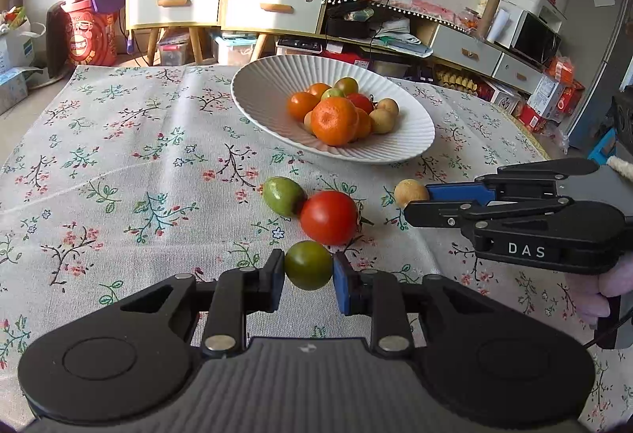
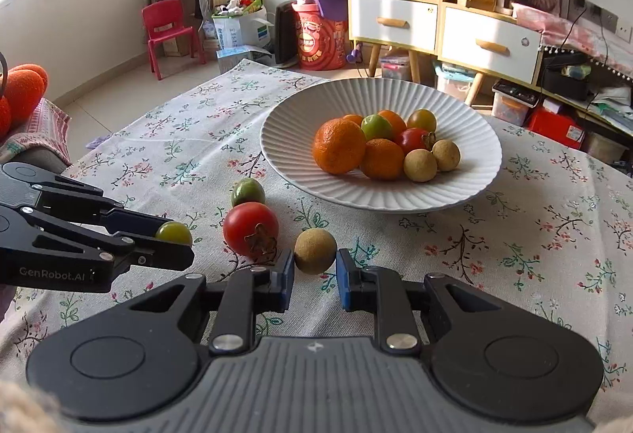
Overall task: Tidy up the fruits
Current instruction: 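Carry the green tomato and kiwi in both tools over the bowl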
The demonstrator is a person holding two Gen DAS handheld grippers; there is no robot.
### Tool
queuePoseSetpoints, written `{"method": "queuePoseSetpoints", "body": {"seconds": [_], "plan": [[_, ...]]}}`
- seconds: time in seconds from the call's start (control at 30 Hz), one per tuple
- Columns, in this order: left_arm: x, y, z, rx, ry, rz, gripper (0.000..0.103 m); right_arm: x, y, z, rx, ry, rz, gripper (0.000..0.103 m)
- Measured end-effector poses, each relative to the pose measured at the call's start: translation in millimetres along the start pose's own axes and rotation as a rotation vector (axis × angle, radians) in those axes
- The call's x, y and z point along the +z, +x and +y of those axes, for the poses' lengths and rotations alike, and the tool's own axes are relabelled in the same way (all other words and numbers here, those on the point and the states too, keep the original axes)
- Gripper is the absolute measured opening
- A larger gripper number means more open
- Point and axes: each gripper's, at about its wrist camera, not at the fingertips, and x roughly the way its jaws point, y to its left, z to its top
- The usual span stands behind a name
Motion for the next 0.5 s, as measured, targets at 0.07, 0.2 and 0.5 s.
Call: {"method": "queuePoseSetpoints", "body": {"seconds": [0.07, 0.2, 0.5], "plan": [[3.9, -1.8, -0.5, 0.0, -0.002, -0.012, 0.023, 1.3, -4.5, -2.5, -0.001, 0.007, -0.012, 0.02], [11.3, -4.9, -0.2, -0.005, -0.005, -0.041, 0.023, 6.2, -12.6, -7.4, -0.007, 0.031, -0.044, 0.02], [35.5, -5.9, -3.9, 0.004, -0.024, -0.106, 0.023, 17.8, -15.2, -20.3, -0.031, 0.078, -0.099, 0.02]]}}
